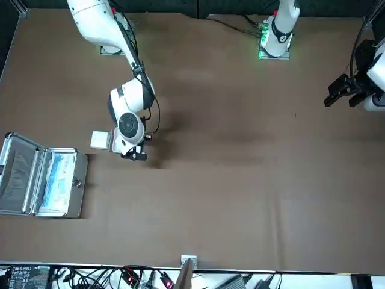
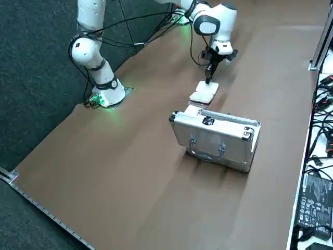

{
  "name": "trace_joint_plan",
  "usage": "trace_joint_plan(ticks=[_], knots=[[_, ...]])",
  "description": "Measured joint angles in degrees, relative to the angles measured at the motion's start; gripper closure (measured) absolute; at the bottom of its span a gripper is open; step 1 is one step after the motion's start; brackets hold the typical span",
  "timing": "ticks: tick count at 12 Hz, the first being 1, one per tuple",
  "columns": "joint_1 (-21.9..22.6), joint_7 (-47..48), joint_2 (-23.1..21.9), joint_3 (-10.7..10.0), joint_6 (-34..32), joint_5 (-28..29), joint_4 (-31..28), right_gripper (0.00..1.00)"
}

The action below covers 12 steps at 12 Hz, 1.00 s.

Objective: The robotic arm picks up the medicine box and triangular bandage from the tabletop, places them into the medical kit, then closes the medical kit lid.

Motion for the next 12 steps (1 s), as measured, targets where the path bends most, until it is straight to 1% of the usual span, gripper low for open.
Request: trace_joint_plan(ticks=[1, 2, 3, 4, 7, 8, 10, 12], knots=[[0.0, 0.07, -0.09, -0.12, -0.04, 0.0, 0.3, 0.95], [0.0, 0.62, -0.22, -0.26, -0.49, 0.0, 0.96, 0.97], [-0.01, 1.55, -0.35, -0.39, -1.47, 0.0, 2.11, 0.97], [-0.2, 3.72, -1.2, -0.67, -5.43, 0.0, 5.6, 0.97], [-2.39, 4.28, -4.61, -1.23, -12.8, -0.03, 10.24, 0.97], [-3.86, 4.28, -6.07, -1.32, -14.38, -0.03, 11.23, 0.97], [-6.78, 4.16, -8.83, -1.42, -15.53, -0.03, 12.43, 0.97], [-9.23, 3.98, -10.64, -1.51, -17.27, -0.19, 14.17, 0.97]])
